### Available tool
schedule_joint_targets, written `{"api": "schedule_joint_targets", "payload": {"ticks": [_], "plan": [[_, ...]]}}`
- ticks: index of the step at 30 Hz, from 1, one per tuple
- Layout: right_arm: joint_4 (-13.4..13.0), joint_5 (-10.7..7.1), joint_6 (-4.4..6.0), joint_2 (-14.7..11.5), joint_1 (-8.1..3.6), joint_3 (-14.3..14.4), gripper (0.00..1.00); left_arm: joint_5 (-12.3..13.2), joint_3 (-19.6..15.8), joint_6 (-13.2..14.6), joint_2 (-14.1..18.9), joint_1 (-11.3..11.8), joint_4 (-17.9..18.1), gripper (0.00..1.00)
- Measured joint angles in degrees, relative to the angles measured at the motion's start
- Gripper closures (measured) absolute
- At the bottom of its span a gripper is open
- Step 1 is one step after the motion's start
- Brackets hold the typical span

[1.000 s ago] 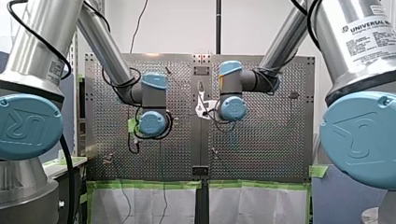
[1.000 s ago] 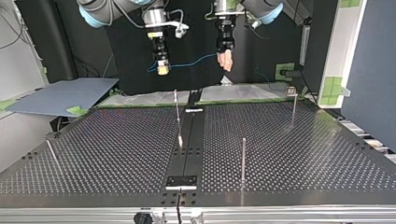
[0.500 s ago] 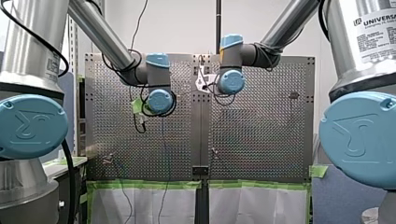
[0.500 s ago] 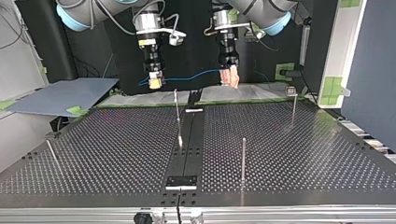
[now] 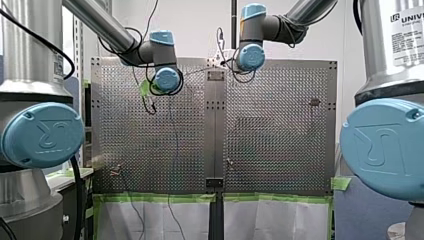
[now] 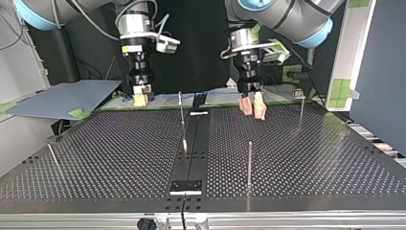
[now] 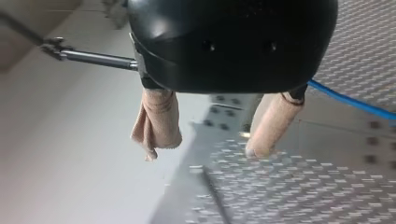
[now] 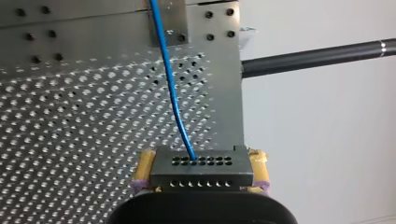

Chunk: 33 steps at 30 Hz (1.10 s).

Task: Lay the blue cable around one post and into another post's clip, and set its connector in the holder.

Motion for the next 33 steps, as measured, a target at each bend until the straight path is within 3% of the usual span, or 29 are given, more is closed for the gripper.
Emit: {"api": "schedule_joint_targets", "payload": {"ticks": [4,11,18,24,33], "plan": [[2.0,-0.05,-0.06,0.0,-0.29,-2.0,0.98,0.8,2.1,-0.1,2.1,2.1,-2.1,0.0],[5.7,-0.24,-0.56,1.2,-0.85,-5.7,0.98,-0.3,5.5,0.3,4.5,5.5,-5.5,0.0],[9.4,-0.61,-1.78,4.8,-1.06,-9.5,0.98,0.2,8.9,0.9,1.9,8.6,-8.9,0.0],[12.8,-1.5,-1.73,8.1,-1.44,-12.8,0.98,2.2,11.8,1.2,-0.7,10.3,-11.8,0.0],[17.2,-1.92,-1.71,11.3,-2.47,-17.2,0.98,5.5,16.1,1.4,-1.3,12.5,-16.1,0.0]]}}
